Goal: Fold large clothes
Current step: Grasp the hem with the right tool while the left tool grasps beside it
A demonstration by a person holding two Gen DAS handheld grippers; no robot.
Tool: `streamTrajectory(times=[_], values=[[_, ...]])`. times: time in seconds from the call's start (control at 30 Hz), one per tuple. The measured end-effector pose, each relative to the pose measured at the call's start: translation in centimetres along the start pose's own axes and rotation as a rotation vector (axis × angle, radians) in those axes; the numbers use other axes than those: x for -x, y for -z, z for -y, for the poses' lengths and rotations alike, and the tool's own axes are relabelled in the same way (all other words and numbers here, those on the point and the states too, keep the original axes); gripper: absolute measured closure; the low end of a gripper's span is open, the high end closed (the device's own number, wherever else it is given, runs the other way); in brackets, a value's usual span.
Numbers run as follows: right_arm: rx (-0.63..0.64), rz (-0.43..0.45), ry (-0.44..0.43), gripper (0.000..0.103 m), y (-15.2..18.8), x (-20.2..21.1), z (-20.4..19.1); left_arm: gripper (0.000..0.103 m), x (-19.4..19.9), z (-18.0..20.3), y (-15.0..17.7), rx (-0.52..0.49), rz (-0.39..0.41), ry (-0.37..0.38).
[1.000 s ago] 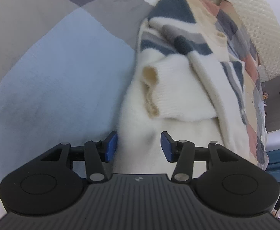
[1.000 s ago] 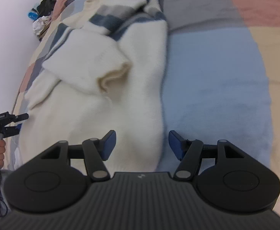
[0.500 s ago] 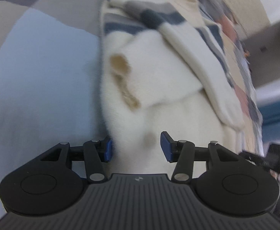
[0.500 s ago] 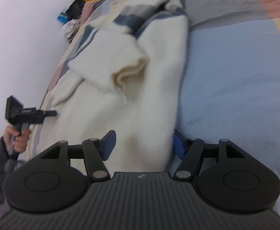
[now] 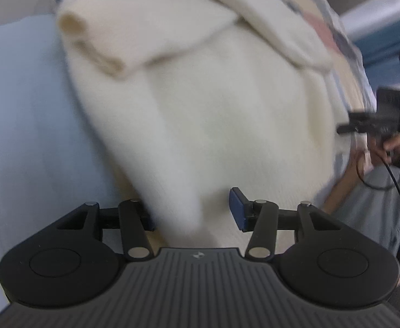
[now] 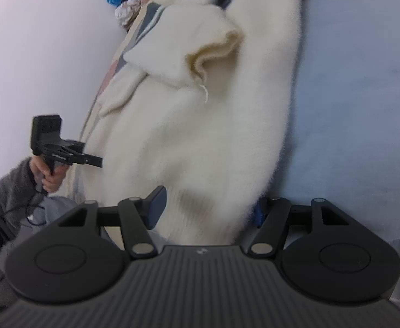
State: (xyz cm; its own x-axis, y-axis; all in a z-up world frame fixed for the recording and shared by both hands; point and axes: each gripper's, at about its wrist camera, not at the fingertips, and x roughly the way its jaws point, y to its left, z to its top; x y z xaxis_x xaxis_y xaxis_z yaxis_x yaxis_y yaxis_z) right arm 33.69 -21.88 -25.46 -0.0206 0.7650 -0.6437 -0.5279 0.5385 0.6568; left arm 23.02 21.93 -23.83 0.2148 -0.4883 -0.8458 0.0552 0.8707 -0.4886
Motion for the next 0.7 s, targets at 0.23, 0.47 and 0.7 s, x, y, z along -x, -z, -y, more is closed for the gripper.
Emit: streamTrajectory(times=[0.23,0.47,0.7], values=[[0.121,-0.099,0.042,0.08,-0.9,-1.8,-2.2,0.066,-0.3,1.6,1.3,0.039,0.014,-0.086],[0.261,0.025,0.093,0.092,-0.3,1.0,-5.0,0.091,3.8,1.3,3.5,0.191,0.195,-0.071],[0.25,0.257,0.056,0.092,-0.5,6.3,-8.0,0.094,10.1,1.8,5.2,0.421,0.495,0.046]])
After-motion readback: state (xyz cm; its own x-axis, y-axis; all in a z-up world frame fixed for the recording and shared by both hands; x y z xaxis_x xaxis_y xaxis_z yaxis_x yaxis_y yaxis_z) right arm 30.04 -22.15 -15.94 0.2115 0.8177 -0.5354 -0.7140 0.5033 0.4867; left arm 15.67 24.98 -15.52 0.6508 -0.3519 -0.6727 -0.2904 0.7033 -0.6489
